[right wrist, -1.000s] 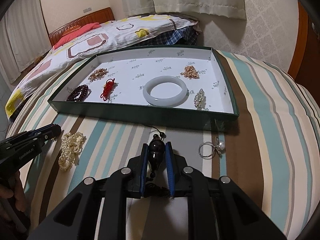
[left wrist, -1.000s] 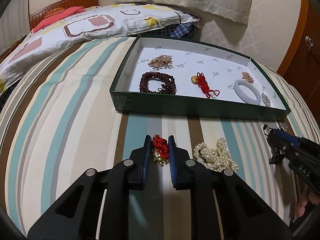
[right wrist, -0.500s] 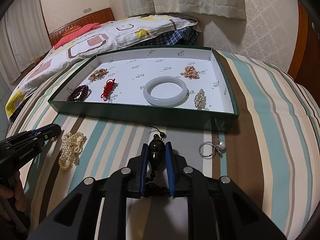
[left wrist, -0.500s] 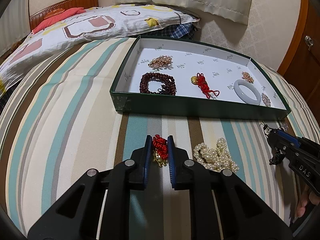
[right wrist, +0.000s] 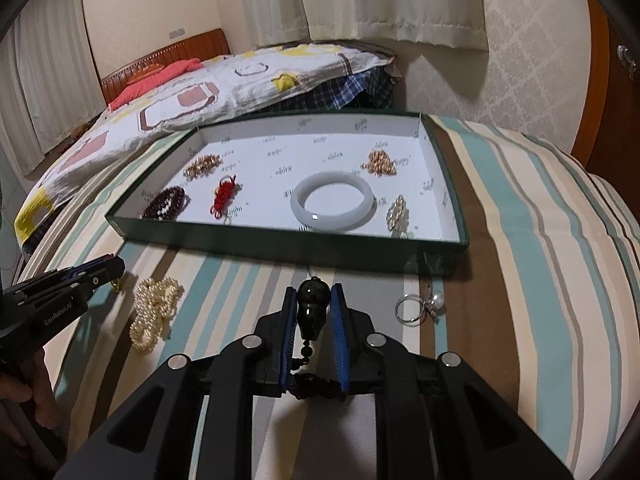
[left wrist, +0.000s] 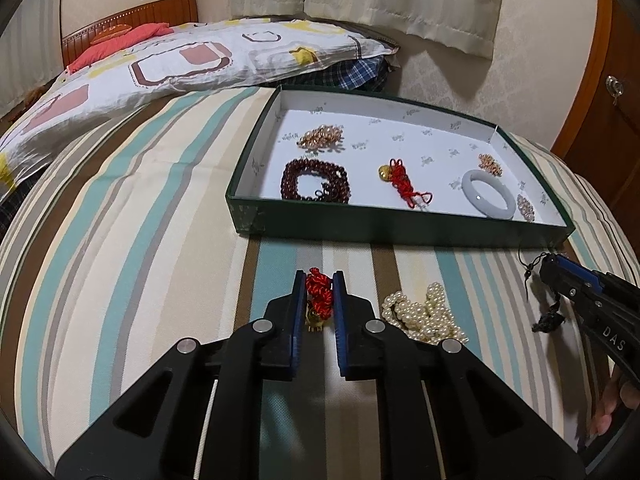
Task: Organize jewelry
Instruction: 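Carry the red tassel and black pendant necklace over the green box and lower them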
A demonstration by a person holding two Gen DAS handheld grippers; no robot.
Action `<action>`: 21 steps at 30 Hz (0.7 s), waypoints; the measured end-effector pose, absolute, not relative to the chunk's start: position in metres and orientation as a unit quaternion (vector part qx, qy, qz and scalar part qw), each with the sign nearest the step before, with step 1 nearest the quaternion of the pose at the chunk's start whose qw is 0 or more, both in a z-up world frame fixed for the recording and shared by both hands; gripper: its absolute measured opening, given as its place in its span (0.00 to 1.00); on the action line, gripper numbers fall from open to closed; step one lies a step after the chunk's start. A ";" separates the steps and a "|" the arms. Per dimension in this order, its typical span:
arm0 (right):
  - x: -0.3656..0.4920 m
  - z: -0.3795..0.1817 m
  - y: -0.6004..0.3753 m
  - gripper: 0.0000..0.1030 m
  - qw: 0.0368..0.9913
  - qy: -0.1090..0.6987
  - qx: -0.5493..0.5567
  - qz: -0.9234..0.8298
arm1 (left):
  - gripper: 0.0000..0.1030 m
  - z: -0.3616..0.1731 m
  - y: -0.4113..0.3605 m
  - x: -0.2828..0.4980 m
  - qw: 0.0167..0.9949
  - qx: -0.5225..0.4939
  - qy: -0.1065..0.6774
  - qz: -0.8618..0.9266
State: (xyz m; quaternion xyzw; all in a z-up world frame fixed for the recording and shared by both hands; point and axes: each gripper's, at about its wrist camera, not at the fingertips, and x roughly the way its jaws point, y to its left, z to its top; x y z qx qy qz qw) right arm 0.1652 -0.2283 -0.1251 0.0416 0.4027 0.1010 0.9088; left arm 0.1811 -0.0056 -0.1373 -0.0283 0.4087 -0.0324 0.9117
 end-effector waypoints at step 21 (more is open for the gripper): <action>0.161 -0.091 -0.229 0.17 0.926 0.358 0.048 0.106 | 0.12 -0.082 -0.009 0.167 0.936 -0.034 0.347 -0.045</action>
